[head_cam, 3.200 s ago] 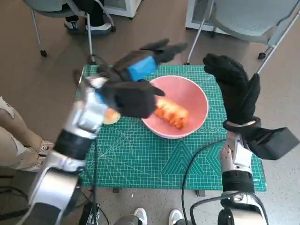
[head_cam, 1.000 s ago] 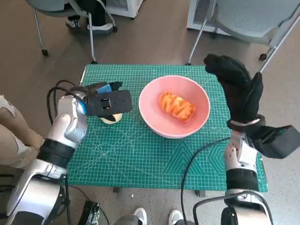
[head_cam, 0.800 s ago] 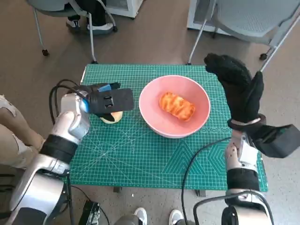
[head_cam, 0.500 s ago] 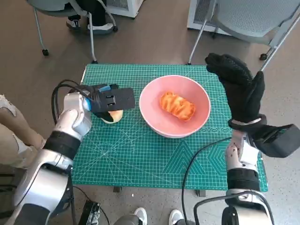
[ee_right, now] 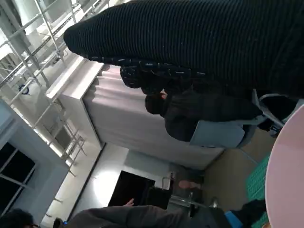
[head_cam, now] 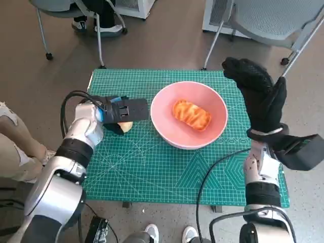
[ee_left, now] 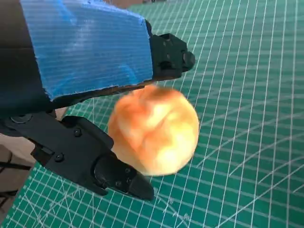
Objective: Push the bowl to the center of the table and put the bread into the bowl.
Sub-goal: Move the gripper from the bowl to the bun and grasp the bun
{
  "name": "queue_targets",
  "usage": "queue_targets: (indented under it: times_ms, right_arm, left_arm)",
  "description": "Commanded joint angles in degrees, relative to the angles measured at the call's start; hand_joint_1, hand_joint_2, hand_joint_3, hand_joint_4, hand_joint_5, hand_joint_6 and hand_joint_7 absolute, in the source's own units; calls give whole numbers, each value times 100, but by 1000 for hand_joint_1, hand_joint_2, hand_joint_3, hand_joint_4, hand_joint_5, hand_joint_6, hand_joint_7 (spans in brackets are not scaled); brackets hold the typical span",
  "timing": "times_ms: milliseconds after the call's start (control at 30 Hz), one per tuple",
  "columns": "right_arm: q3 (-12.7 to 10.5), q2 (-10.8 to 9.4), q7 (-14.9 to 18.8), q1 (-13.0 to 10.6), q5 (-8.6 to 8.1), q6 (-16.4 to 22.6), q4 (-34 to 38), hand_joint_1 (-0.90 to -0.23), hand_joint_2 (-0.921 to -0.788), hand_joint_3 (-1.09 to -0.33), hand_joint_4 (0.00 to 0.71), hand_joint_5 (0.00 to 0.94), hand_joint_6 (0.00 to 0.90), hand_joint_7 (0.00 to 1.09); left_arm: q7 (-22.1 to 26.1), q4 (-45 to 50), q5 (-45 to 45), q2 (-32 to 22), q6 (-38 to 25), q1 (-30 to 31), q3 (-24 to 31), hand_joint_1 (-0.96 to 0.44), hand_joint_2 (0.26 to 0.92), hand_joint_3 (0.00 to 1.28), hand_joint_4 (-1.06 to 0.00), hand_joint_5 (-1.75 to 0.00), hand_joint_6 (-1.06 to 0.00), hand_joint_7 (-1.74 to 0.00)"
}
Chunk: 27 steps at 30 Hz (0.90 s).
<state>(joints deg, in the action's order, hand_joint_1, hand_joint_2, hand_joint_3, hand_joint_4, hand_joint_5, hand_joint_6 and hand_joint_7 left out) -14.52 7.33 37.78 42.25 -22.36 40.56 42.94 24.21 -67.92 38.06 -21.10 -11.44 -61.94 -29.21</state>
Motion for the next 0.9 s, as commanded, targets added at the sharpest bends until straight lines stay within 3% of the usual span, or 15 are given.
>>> queue_targets:
  times_ms: [33,567,767,867,900]
  right_arm:
    - [-7,34,37,-167,-41,-130,-11,-642,-921,-703,254,2,72,547]
    - [-16,43,36,-293,-44,-195,-223,-647,-921,-691,263,5,73,545]
    - [-19,55,21,-334,-32,-181,-275,-641,-921,-690,265,5,76,544]
    - [-16,54,9,-348,-20,-171,-290,-641,-921,-689,266,6,77,543]
    - [-14,54,3,-353,-14,-167,-298,-641,-921,-689,266,6,77,542]
  left_arm:
    - [-85,-277,39,92,88,-180,-68,-368,681,0,1,1,-107,-2]
    - [-151,-678,20,260,112,-231,-164,-369,692,5,1,1,-107,-2]
    - [-395,-762,-5,293,194,-184,-134,-290,706,10,1,1,-119,-7]
    - [-598,-794,-46,292,219,-147,-80,-217,724,17,-43,-18,-143,-16]
    - [-731,-804,-90,294,212,-116,-26,-194,729,19,-105,-49,-152,-19]
